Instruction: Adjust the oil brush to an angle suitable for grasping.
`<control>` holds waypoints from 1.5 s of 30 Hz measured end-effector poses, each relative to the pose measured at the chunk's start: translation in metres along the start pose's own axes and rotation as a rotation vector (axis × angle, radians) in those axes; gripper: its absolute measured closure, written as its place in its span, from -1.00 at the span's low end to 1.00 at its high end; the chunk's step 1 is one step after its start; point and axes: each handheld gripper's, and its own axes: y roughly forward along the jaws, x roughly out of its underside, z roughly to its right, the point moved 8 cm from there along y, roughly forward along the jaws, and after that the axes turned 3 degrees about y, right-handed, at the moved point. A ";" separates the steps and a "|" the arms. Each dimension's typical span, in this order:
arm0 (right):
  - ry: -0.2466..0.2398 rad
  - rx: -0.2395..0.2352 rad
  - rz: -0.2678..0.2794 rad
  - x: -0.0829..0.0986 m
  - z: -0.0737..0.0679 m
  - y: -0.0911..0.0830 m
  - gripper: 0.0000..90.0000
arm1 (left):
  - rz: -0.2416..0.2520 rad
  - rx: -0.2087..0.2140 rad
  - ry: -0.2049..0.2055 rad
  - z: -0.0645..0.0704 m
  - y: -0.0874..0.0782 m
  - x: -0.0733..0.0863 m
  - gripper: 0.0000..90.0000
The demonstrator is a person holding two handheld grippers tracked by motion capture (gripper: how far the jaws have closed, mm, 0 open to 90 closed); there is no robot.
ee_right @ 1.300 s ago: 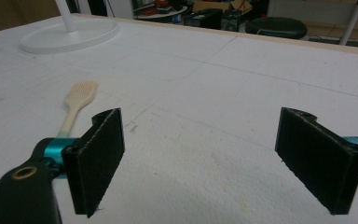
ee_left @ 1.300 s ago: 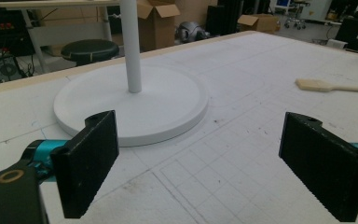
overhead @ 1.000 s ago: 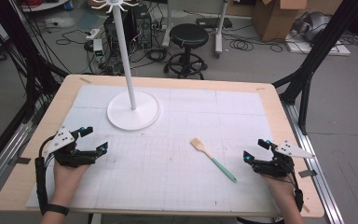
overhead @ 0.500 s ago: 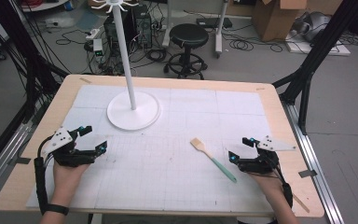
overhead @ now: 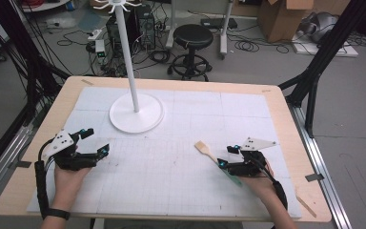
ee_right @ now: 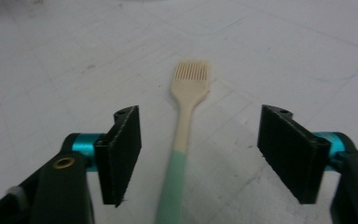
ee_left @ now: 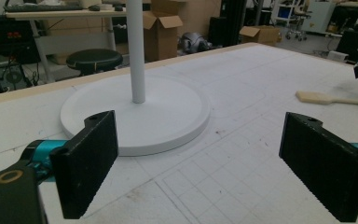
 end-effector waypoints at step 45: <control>-0.003 0.066 -0.223 0.011 -0.009 0.020 0.83 | -0.026 -0.012 -0.008 -0.002 0.000 0.003 -0.71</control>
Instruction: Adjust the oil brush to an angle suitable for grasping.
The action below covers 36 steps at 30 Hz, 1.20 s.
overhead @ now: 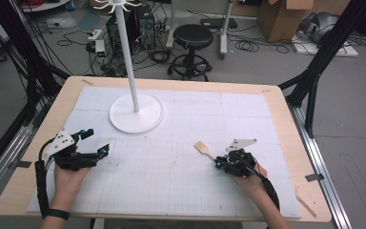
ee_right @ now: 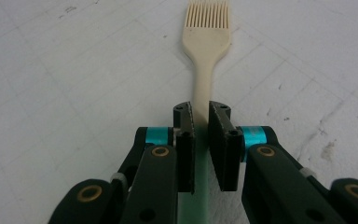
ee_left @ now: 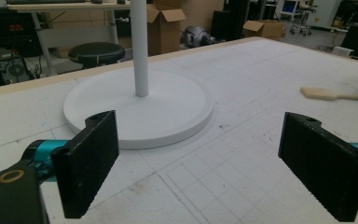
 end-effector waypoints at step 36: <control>-0.338 -0.329 0.020 -0.099 -0.090 0.037 0.84 | 0.102 0.001 0.013 -0.010 -0.026 -0.035 -0.71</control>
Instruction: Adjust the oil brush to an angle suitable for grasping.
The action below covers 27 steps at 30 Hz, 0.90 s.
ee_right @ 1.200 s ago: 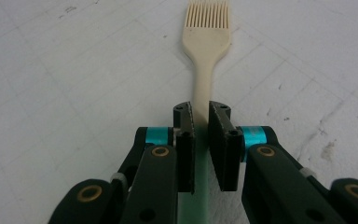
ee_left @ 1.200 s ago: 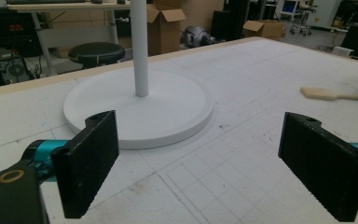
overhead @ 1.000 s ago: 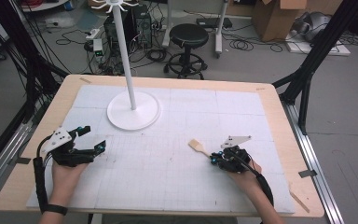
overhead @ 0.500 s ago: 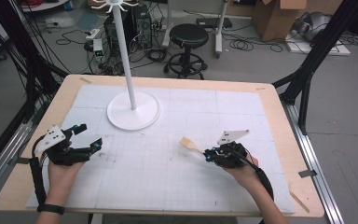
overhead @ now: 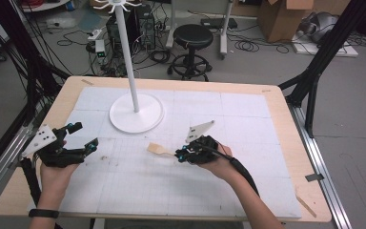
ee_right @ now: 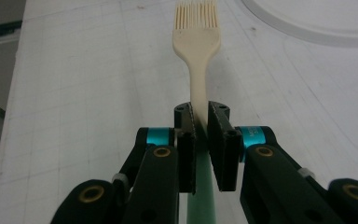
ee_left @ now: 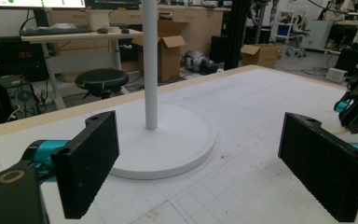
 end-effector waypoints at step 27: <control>-0.180 -0.189 -0.100 -0.058 -0.043 0.106 0.83 | 0.016 0.029 0.011 0.008 -0.003 -0.005 -0.71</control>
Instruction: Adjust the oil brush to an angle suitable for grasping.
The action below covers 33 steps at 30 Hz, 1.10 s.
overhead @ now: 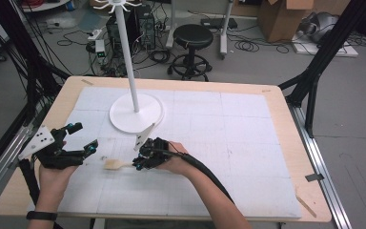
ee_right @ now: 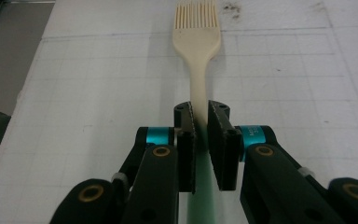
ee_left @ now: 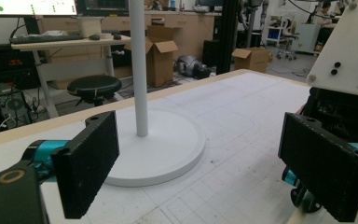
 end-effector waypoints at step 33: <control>0.037 0.139 0.103 0.028 0.007 -0.074 -0.28 | -0.035 0.013 0.019 0.004 0.002 0.008 -0.71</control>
